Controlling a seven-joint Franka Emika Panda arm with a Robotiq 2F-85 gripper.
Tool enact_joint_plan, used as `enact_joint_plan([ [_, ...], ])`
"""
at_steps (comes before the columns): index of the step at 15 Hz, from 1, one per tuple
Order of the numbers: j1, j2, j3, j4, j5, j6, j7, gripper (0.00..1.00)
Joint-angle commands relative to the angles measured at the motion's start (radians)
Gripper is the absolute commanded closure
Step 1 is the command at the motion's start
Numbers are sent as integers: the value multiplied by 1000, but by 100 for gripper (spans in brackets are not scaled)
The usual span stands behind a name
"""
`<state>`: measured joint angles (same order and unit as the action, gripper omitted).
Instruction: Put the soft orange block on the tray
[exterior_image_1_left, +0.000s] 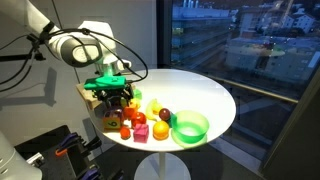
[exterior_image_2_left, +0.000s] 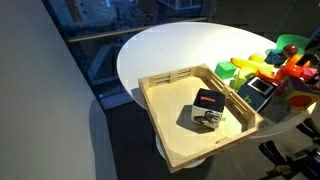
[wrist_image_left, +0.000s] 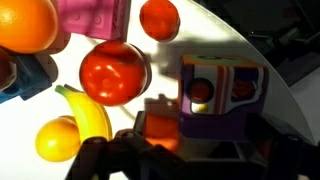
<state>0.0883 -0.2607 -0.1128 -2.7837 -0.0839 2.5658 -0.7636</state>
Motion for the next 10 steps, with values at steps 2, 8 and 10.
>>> enact_joint_plan([
  [2,-17,-20,12,1,-2,-49,20,0],
  [8,-22,-31,9,4,3,-103,10,0],
  [10,-21,-36,8,5,6,-117,7,0],
])
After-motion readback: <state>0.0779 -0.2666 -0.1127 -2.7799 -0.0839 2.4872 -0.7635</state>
